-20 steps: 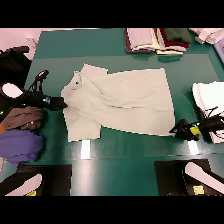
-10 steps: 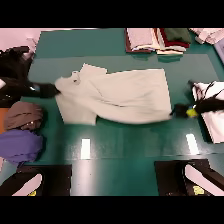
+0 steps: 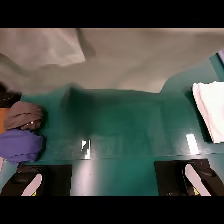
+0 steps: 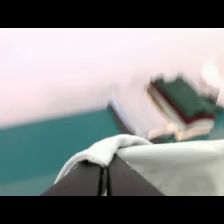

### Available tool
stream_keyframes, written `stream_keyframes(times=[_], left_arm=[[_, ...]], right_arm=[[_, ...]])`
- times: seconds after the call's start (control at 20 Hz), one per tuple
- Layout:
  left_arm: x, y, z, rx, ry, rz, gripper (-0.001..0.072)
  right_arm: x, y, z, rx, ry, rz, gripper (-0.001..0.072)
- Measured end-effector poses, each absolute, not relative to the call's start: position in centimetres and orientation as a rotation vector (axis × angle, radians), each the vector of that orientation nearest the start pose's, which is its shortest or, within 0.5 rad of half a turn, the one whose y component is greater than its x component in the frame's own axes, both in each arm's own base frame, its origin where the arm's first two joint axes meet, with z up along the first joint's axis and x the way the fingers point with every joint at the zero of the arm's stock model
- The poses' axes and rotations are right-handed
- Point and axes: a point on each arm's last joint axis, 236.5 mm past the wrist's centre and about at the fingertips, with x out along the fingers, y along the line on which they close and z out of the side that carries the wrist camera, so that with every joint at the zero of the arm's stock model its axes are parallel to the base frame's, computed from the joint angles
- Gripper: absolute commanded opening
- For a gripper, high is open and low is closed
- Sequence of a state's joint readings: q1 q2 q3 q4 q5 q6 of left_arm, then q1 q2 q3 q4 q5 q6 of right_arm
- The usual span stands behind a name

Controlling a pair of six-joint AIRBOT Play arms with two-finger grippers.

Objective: Fold the shirts.

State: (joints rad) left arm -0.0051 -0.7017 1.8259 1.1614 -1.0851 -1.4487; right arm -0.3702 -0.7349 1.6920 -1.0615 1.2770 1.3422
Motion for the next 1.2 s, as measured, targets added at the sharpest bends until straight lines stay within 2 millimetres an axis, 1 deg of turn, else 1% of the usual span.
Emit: stream_keyframes(times=[0.05, 0.1, 0.15, 0.2, 0.25, 0.3, 0.35, 0.4, 0.45, 0.5, 0.55, 0.6, 0.65, 0.7, 0.75, 0.8, 0.85, 0.9, 0.95, 1.0, 1.05, 1.1, 1.2], left_arm=[[20.1, -8.4, 53.8, -0.062, -0.120, -0.367, 0.0028], [18.7, -8.3, 55.1, -0.061, -0.162, -0.367, 0.0028], [17.8, -8.2, 56.1, -0.063, -0.193, -0.366, 0.0028], [17.5, -8.1, 56.4, -0.065, -0.198, -0.361, 0.0028], [17.8, -8.0, 56.2, -0.068, -0.183, -0.357, 0.0028], [18.6, -8.0, 55.6, -0.069, -0.154, -0.354, 0.0029], [20.0, -8.0, 54.6, -0.073, -0.107, -0.349, 0.0029], [21.8, -7.9, 53.1, -0.077, -0.044, -0.345, 0.0029], [24.2, -8.0, 51.0, -0.083, 0.037, -0.343, 0.0029], [26.5, -8.0, 48.6, -0.089, 0.122, -0.340, 0.0029], [29.2, -8.1, 45.5, -0.100, 0.222, -0.337, 0.0029], [31.7, -8.1, 42.4, -0.110, 0.319, -0.334, 0.0029], [34.2, -8.1, 38.6, -0.121, 0.430, -0.331, 0.0029], [36.3, -8.1, 34.9, -0.129, 0.530, -0.329, 0.0030], [38.3, -8.2, 30.7, -0.139, 0.639, -0.326, 0.0030], [40.0, -8.2, 26.6, -0.145, 0.737, -0.324, 0.0030], [41.4, -8.1, 22.5, -0.147, 0.832, -0.323, 0.0030], [42.7, -8.1, 19.0, -0.149, 0.903, -0.321, 0.0030], [44.0, -8.1, 15.6, -0.154, 0.962, -0.318, 0.0030], [45.1, -8.1, 12.8, -0.162, 1.004, -0.316, 0.0030], [46.3, -8.1, 10.4, -0.171, 1.034, -0.314, 0.0029], [47.2, -8.2, 8.4, -0.174, 1.055, -0.313, 0.0029], [48.9, -8.1, 6.3, -0.178, 1.061, -0.309, 0.0030]], right_arm=[[25.9, 1.1, 44.4, 0.028, 0.197, 0.096, 0.0015], [24.9, 1.0, 45.9, 0.011, 0.164, 0.073, 0.0015], [24.1, 1.0, 47.1, -0.002, 0.141, 0.054, 0.0015], [23.7, 0.8, 47.6, -0.006, 0.138, 0.043, 0.0015], [23.7, 0.7, 47.9, -0.006, 0.149, 0.037, 0.0015], [24.0, 0.6, 47.7, -0.003, 0.167, 0.040, 0.0015], [24.7, 0.4, 47.2, 0.005, 0.197, 0.049, 0.0014], [25.8, 0.3, 46.2, 0.018, 0.240, 0.069, 0.0015], [27.0, 0.2, 44.8, 0.034, 0.292, 0.091, 0.0015], [28.6, 0.1, 42.9, 0.055, 0.358, 0.114, 0.0015], [30.3, -0.1, 40.6, 0.073, 0.427, 0.132, 0.0014], [32.1, -0.3, 37.7, 0.091, 0.516, 0.147, 0.0015], [33.7, -0.4, 34.6, 0.103, 0.604, 0.154, 0.0015], [35.2, -0.5, 31.1, 0.115, 0.702, 0.160, 0.0015], [36.5, -0.5, 27.7, 0.121, 0.793, 0.163, 0.0015], [37.6, -0.5, 24.0, 0.125, 0.890, 0.164, 0.0015], [38.5, -0.5, 20.7, 0.128, 0.970, 0.166, 0.0015], [39.5, -0.3, 17.6, 0.133, 1.038, 0.169, 0.0015], [40.3, -0.3, 14.9, 0.138, 1.095, 0.169, 0.0015], [41.3, -0.3, 12.5, 0.141, 1.139, 0.167, 0.0015], [42.4, -0.4, 10.6, 0.143, 1.166, 0.162, 0.0015], [43.5, -0.6, 9.0, 0.144, 1.190, 0.159, 0.0015], [45.7, -0.7, 7.2, 0.144, 1.201, 0.156, 0.0015]])
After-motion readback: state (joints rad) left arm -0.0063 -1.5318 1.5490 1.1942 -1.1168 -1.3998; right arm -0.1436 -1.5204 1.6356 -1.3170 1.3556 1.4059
